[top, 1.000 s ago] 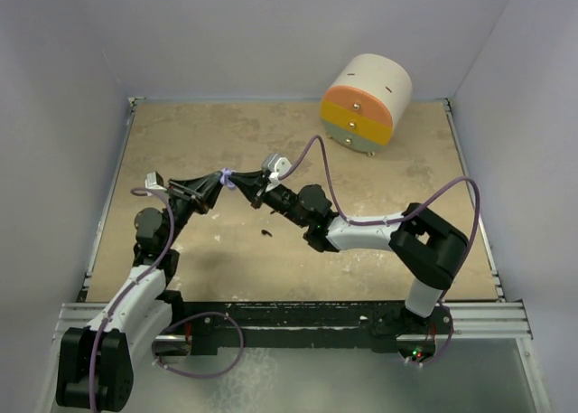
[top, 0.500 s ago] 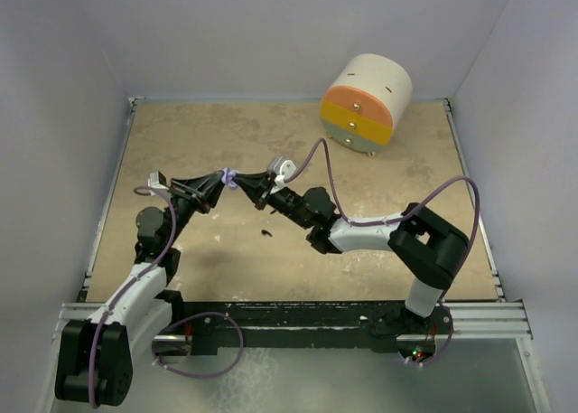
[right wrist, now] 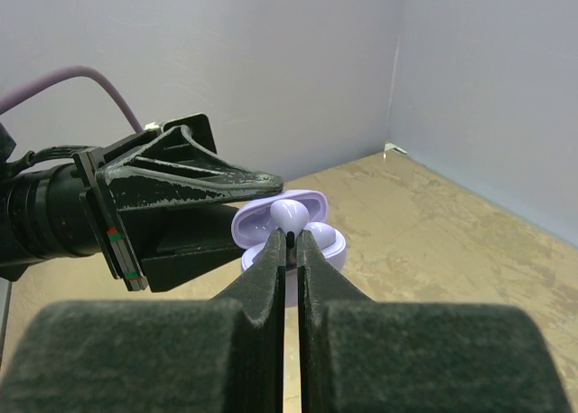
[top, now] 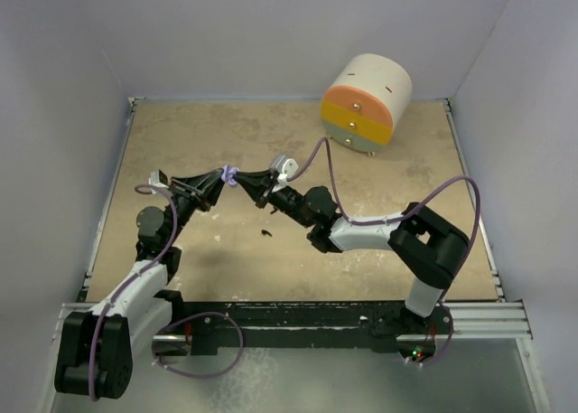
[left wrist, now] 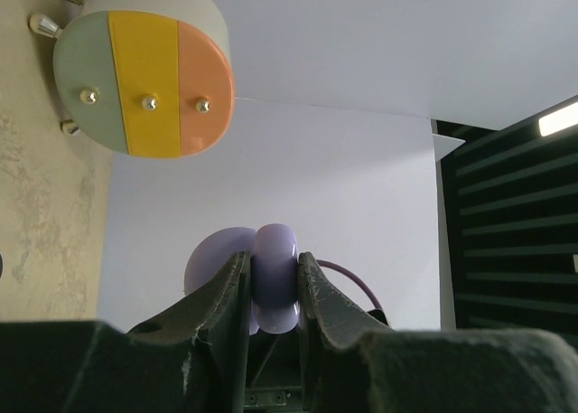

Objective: Insert the wireless bluetooth earbuds into the charging case
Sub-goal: Place the earbud in the charging case.

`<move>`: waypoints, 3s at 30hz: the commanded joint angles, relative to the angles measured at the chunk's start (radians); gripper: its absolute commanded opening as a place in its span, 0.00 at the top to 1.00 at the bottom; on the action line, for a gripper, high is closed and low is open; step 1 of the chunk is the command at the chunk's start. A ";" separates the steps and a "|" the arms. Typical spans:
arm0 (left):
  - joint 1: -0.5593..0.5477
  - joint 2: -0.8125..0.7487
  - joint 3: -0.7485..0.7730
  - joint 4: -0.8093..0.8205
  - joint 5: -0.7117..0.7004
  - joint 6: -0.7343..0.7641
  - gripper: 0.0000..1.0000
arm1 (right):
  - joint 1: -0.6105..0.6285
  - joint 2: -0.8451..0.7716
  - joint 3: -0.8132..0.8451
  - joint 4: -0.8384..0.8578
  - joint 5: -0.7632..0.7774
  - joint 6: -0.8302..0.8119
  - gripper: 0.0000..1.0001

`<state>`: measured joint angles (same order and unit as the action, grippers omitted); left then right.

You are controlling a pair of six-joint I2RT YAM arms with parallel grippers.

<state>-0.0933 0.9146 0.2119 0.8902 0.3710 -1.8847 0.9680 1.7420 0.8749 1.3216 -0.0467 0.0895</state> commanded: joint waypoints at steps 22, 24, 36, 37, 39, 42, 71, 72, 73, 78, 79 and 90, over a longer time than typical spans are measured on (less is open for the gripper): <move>0.001 0.020 0.054 0.116 -0.047 -0.011 1.00 | -0.006 0.010 0.023 -0.031 -0.030 0.007 0.88; 0.001 0.022 0.056 0.115 -0.049 -0.008 1.00 | -0.006 0.005 0.021 -0.031 -0.030 0.006 0.88; 0.001 0.041 0.075 0.110 -0.048 0.002 1.00 | -0.006 -0.018 0.002 -0.023 -0.029 0.010 0.88; 0.001 0.043 0.076 0.110 -0.048 0.004 1.00 | -0.006 -0.020 0.000 -0.020 -0.028 0.009 0.88; 0.001 0.048 0.079 0.111 -0.047 0.003 1.00 | -0.006 -0.026 -0.006 -0.017 -0.027 0.010 0.87; 0.001 0.056 0.083 0.113 -0.047 0.005 1.00 | -0.006 -0.039 -0.015 -0.017 -0.024 0.013 0.88; -0.083 0.135 0.211 -0.114 -0.200 0.095 1.00 | 0.100 0.046 0.127 -0.403 0.604 -0.004 0.00; -0.093 0.144 0.210 -0.112 -0.203 0.095 1.00 | 0.101 0.050 0.128 -0.382 0.607 -0.010 0.00; -0.100 0.149 0.205 -0.107 -0.208 0.093 1.00 | 0.100 0.054 0.129 -0.363 0.610 -0.012 0.00; -0.124 0.146 0.160 -0.108 -0.232 0.100 1.00 | 0.101 0.076 0.153 -0.291 0.579 -0.044 0.00; -0.126 0.143 0.150 -0.107 -0.233 0.099 1.00 | 0.099 0.080 0.157 -0.279 0.579 -0.053 0.00; -0.132 0.085 0.064 -0.117 -0.233 0.099 1.00 | 0.068 0.107 0.192 -0.242 0.607 -0.073 0.00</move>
<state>-0.2184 1.0397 0.2962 0.7536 0.1425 -1.8095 1.0515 1.8526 1.0218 1.0080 0.5152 0.0387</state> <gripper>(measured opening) 0.221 0.995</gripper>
